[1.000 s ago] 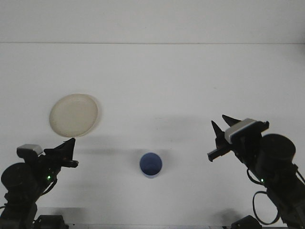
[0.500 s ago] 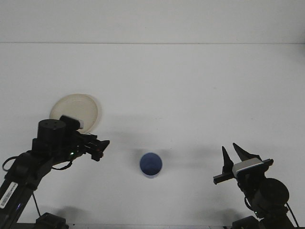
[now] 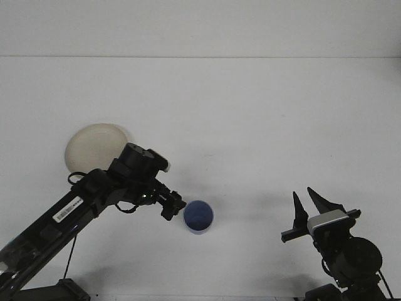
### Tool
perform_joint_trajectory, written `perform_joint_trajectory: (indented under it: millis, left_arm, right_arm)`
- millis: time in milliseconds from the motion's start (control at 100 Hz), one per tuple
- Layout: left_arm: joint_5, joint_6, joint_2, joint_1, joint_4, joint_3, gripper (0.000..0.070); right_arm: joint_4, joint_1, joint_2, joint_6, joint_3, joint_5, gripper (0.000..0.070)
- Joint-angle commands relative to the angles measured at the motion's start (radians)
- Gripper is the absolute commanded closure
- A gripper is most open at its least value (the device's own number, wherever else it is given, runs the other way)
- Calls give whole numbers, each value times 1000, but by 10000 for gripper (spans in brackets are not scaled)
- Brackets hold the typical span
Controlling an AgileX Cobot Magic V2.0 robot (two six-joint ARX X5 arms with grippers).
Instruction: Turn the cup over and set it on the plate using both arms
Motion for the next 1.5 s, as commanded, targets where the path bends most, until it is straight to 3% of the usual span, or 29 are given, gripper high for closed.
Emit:
perform_joint_trajectory:
  millis: [0,270,410,590,620,660,720,750,1100,1490]
  left_arm:
    - [-24,13,50,-25,-1,34,234]
    - [-39,16,184,-100,8,59,233]
    - [-110,22,246,-129,8,59,233]
    - [-114,21,296,-151,38,59,253]
    - [-114,21,298,-154,42,59,286]
    - [-114,21,301,-158,47,59,387]
    - [-114,21,303,-164,57,59,616]
    - [-114,21,303,-167,60,59,697]
    - [-115,21,302,-176,43,86,687]
    - [-116,51,255,-105,-82,326,687]
  right_arm:
    - [10,1,2,11,10,3,452]
    - [10,1,2,11,10,3,452]
    - [9,1,2,11,10,3,452]
    - [9,1,2,11,10,3,452]
    - [9,1,2,11,10,3,452]
    - [9,1,2,11,10,3,452]
    - [9,1,2,11,10,3,452]
    - [9,1,2,11,10,3,452]
    - [10,1,2,11,10,3,452]
    - [8,1,2,11,10,3,452]
